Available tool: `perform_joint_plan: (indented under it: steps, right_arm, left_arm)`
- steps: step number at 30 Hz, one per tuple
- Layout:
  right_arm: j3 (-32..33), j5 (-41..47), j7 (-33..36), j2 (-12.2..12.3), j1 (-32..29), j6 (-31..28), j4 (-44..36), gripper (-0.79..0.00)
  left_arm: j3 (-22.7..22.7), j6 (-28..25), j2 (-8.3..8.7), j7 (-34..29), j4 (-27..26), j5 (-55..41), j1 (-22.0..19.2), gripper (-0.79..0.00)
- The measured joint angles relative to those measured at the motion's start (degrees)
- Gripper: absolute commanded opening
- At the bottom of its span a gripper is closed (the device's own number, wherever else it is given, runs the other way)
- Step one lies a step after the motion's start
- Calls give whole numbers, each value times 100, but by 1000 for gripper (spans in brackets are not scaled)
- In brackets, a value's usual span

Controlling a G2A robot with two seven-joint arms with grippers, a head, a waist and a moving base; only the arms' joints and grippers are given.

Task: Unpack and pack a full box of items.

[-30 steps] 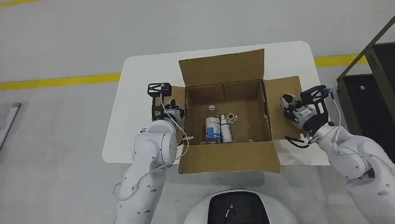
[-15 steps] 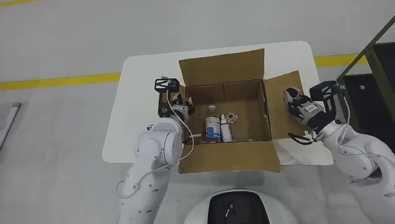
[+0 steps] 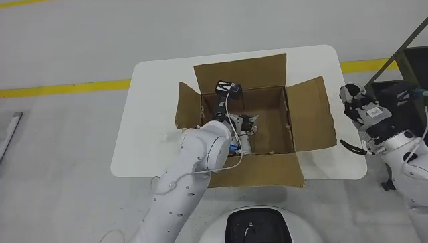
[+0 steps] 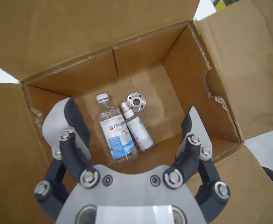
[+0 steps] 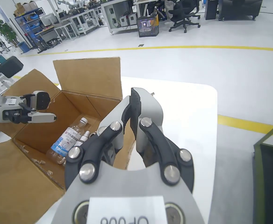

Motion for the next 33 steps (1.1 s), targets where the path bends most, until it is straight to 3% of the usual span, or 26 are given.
perform_joint_plan:
  steps: [7, 16, 23, 33]
  right_arm:
    - [84, -1046, -447, -3, -352, 147, -149, -785]
    - [78, -1051, -447, -3, -356, 145, -149, -785]
    - [78, -1051, -447, -3, -356, 145, -149, -785]
    - [78, -1051, -447, -3, -356, 145, -149, -785]
  left_arm:
    - [32, 46, -15, 0, 85, -56, -21, 0]
    - [11, 85, -29, 108, 198, -112, 37, 0]
    - [235, 744, -199, -763, 1205, -84, -607, 0]
    - [544, 927, -429, -851, 2514, -321, -1180, 0]
